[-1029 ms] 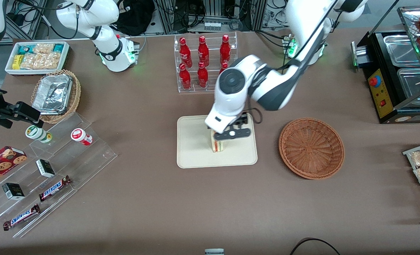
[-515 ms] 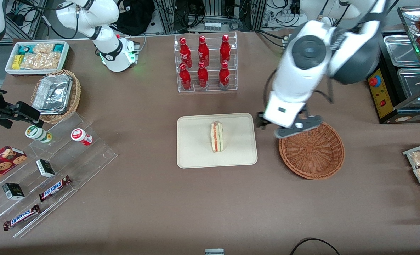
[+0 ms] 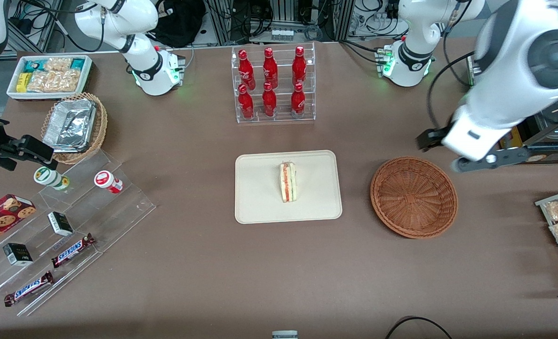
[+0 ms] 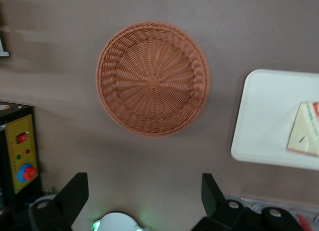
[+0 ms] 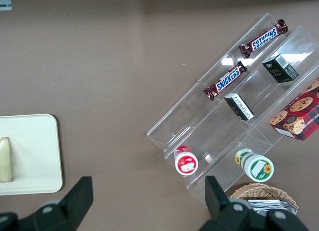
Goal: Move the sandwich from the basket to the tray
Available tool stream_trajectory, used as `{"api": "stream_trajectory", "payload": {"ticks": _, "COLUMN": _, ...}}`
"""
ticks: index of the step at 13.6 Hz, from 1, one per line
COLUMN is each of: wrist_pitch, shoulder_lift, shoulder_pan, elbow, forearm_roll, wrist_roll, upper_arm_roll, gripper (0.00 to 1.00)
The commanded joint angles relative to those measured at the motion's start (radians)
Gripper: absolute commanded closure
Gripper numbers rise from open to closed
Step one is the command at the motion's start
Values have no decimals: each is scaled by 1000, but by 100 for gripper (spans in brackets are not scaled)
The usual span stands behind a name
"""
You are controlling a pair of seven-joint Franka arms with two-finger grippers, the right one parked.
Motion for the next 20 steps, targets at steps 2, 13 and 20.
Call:
{"api": "stream_trajectory", "payload": {"ticks": 2, "wrist_pitch": -28, "shoulder_lift": -95, "shoulder_pan": 89, "elbow": -85, "forearm_roll": -15, "wrist_roll": 185, "upper_arm_roll": -10, "gripper": 0}}
{"api": "stream_trajectory", "payload": {"ticks": 13, "wrist_pitch": 26, "shoulder_lift": -178, "shoulder_pan": 127, "elbow": -202, "forearm_roll": -19, "wrist_roll": 277, "upper_arm_roll": 35, "gripper": 0}}
{"api": "stream_trajectory", "payload": {"ticks": 20, "wrist_pitch": 27, "shoulder_lift": -152, "shoulder_pan": 104, "elbow": -152, "forearm_roll": -29, "wrist_roll": 313, "upper_arm_roll": 96, "gripper": 0}}
